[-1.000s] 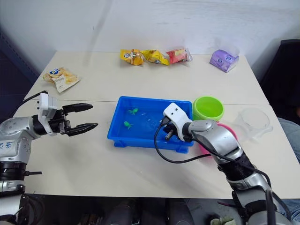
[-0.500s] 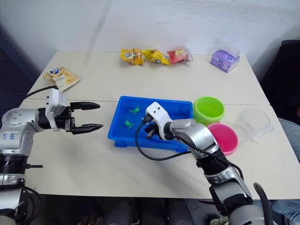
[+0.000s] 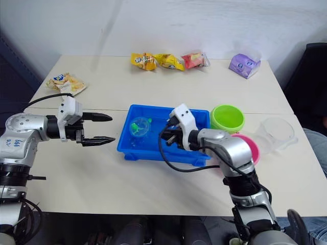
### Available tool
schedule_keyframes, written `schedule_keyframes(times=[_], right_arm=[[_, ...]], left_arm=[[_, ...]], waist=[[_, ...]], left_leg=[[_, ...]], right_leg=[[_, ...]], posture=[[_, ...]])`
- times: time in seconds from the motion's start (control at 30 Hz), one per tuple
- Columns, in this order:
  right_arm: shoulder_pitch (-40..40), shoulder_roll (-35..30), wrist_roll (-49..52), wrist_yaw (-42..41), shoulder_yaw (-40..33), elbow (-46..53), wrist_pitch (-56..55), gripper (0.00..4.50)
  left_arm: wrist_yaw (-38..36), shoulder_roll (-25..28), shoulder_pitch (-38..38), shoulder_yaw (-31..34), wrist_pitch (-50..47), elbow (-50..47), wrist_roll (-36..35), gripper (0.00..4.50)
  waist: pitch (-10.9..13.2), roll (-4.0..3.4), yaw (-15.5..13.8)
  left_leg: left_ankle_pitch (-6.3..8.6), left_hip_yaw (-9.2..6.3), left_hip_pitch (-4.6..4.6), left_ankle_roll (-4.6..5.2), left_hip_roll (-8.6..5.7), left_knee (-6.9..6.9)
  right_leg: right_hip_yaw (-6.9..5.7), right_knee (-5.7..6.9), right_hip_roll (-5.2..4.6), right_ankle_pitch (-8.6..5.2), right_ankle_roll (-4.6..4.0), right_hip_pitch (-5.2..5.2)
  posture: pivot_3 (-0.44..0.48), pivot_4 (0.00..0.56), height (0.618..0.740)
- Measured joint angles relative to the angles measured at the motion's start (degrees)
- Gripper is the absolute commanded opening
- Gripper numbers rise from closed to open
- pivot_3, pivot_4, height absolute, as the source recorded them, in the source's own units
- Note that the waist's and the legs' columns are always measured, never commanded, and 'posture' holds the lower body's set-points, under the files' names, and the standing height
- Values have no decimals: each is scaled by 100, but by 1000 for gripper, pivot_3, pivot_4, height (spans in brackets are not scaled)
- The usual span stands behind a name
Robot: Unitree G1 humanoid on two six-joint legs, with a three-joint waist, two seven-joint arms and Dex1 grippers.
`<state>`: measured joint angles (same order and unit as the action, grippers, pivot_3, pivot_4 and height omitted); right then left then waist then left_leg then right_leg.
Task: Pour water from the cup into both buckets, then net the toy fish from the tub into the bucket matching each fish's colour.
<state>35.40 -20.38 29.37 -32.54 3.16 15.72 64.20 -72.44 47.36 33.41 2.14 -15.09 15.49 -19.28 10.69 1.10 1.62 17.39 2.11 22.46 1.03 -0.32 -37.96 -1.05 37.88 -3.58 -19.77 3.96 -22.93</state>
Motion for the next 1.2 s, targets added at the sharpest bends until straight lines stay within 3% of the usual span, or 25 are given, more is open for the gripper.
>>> schedule_keyframes(times=[0.23, 0.43, 0.77, 1.03, 1.2], right_arm=[[-533, -653, 731, -87, -849, 973, 580, 0], [-1130, -1274, 1525, -83, -2103, 1690, 1114, 0], [-1736, -2242, 1918, 71, -3713, 1692, 1137, 0], [-2328, -2755, 636, 348, -3417, 979, -326, 0], [-3198, -2928, -1302, 327, -2361, 486, -3343, 0]], left_arm=[[-268, -504, -8, 96, -203, -365, -659, 4437], [-89, -952, 67, 149, -241, -401, -806, 4437], [290, -1650, 503, 216, -146, -198, -871, 4437], [414, -1877, 456, 172, -200, -341, -877, 4437], [482, -1950, 349, 158, -239, -429, -877, 4437]], waist=[[0, 1, -12], [0, 0, 0], [0, 0, -76], [-1, 0, -84], [0, 0, -114]], left_leg=[[1, -2, 8, 2, 0, -2], [2, -1, 1, 5, 0, 1], [3, 1, -5, 7, -1, 0], [1, 2, -6, 4, -1, -2], [0, 7, -7, 3, -2, -4]], right_leg=[[0, -6, -2, 1, 2, 0], [1, -8, 0, 1, 2, 4], [2, -19, 2, 4, 9, 22], [4, -15, 6, 4, 9, 22], [7, -15, 10, 5, 10, 22]], posture=[[0, 150, 740], [0, 150, 740], [0, 150, 740], [0, 150, 740], [0, 150, 740]])
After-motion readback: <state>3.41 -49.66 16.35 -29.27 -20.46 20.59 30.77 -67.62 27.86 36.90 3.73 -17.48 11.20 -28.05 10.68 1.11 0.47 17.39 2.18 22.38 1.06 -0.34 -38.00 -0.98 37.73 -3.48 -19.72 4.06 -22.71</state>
